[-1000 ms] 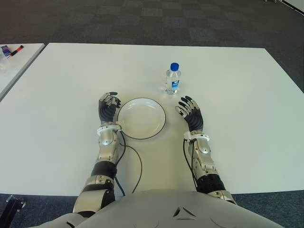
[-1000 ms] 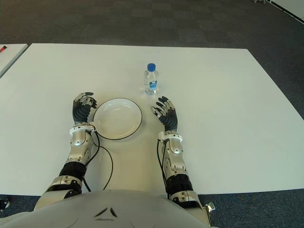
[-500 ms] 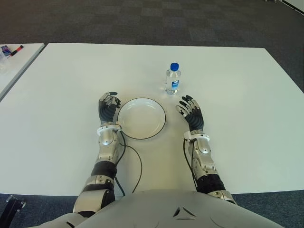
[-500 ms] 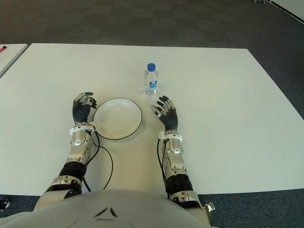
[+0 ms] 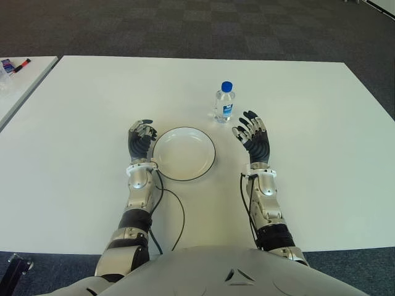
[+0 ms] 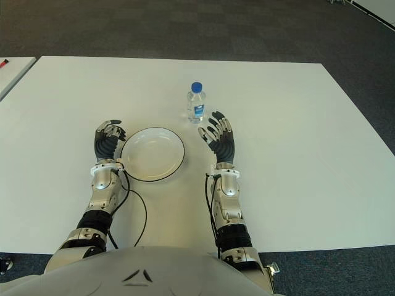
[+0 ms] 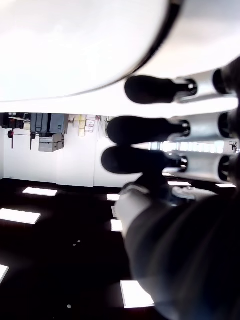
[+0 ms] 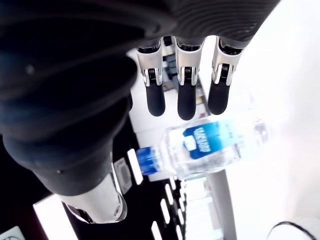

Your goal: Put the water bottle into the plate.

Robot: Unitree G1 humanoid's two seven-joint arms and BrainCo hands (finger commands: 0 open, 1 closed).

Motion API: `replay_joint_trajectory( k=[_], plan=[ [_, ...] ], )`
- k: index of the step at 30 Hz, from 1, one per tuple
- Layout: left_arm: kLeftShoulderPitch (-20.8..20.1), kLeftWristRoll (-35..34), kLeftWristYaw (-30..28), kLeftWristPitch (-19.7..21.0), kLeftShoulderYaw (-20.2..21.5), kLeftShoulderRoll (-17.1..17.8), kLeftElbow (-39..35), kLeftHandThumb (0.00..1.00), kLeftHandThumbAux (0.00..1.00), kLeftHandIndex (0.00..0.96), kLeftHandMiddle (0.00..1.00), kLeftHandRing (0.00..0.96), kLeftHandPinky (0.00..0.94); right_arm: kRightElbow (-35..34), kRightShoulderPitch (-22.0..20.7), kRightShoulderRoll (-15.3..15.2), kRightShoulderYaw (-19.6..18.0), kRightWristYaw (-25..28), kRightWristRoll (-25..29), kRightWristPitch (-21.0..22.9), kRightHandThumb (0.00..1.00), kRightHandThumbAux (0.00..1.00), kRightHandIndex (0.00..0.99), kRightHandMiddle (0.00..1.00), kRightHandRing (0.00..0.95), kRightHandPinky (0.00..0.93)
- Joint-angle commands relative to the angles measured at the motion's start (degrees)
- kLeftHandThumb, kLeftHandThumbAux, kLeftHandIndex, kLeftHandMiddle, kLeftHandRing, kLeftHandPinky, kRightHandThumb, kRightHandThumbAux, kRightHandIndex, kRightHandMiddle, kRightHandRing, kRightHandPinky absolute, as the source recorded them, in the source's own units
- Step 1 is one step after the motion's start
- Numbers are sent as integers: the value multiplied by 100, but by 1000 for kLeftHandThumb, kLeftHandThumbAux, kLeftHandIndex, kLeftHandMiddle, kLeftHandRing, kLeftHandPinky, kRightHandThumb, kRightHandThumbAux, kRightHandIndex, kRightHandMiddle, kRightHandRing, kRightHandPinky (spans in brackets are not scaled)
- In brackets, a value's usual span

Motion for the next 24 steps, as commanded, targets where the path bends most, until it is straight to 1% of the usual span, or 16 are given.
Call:
replay_joint_trajectory(
  k=[1,4,8,12,16,21,24],
  plan=[
    [29,36,44,40,10,1,26,691,720,433,665,653,622,-72,174,507,125,-177,-236,-341,472,844,167,172,176,226],
    [25,28,29,36,12,5,44,690,720,433,664,650,613,-85,228,548,194,-349,-464,-622,484,839,173,173,174,226],
    [25,19,20,11,14,0,54,690,720,433,664,652,625,58,187,482,221,-528,-710,-881,492,842,174,175,175,229],
    [19,16,16,20,12,2,56,690,720,433,663,649,614,94,190,443,272,-721,-980,-1018,493,851,171,175,173,228],
    [9,11,32,29,22,-3,70,690,720,433,666,652,630,182,168,402,301,-916,-1258,-1184,475,875,155,171,170,224],
    [-2,-20,-1,38,27,-4,84,691,720,433,668,656,638,292,135,397,316,-1085,-1437,-1316,461,910,143,168,166,224],
    [-8,-37,-20,36,29,-4,92,691,720,433,668,659,643,342,118,396,326,-1168,-1497,-1364,480,924,142,171,167,228]
  ],
)
